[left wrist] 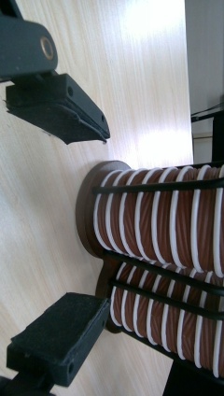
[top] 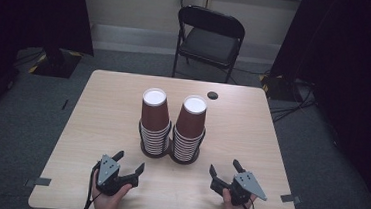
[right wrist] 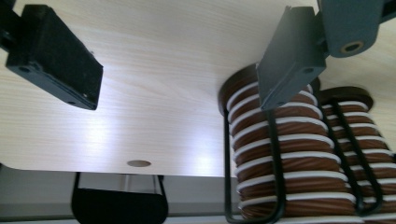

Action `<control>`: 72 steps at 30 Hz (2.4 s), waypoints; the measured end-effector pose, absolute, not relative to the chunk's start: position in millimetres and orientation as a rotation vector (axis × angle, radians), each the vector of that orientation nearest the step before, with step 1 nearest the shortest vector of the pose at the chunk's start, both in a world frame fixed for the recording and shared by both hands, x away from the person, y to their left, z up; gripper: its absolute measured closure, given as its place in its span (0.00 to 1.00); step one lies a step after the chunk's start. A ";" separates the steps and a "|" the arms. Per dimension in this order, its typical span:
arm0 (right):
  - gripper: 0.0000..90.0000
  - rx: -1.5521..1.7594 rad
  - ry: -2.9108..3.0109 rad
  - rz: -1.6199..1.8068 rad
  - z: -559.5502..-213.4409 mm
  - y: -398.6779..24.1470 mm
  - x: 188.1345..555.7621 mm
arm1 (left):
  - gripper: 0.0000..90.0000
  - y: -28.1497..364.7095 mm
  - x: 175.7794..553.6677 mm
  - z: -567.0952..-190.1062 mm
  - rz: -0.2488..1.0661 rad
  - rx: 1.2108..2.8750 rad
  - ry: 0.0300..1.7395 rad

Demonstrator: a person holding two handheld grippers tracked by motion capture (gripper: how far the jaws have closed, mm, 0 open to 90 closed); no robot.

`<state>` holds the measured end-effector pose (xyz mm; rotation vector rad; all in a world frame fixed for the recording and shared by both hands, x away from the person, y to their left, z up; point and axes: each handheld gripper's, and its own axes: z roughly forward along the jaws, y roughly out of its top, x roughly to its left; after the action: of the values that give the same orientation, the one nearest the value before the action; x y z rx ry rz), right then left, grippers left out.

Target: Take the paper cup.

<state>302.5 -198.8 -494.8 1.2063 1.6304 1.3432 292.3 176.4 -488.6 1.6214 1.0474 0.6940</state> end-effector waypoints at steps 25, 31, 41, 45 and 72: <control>0.15 1.202 1.628 1.316 -494.8 -197.6 301.3 | 0.23 167.0 284.2 -467.5 0.669 1.616 0.948; 0.16 1.204 1.622 1.316 -494.8 -197.9 301.3 | 0.24 160.4 284.2 -456.5 0.666 1.638 0.896; 0.17 1.205 1.621 1.315 -494.9 -197.8 301.4 | 0.26 145.8 288.2 -440.3 0.628 1.637 0.822; 0.18 1.211 1.622 1.308 -494.7 -197.3 301.6 | 0.26 139.3 288.9 -437.0 0.620 1.649 0.798; 0.19 1.217 1.624 1.309 -494.6 -197.6 302.1 | 0.24 102.5 308.1 -394.7 0.572 1.665 0.676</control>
<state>302.1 -197.6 -494.6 1.2165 1.6237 1.3086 308.1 102.5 -394.7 1.6648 0.6760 0.5724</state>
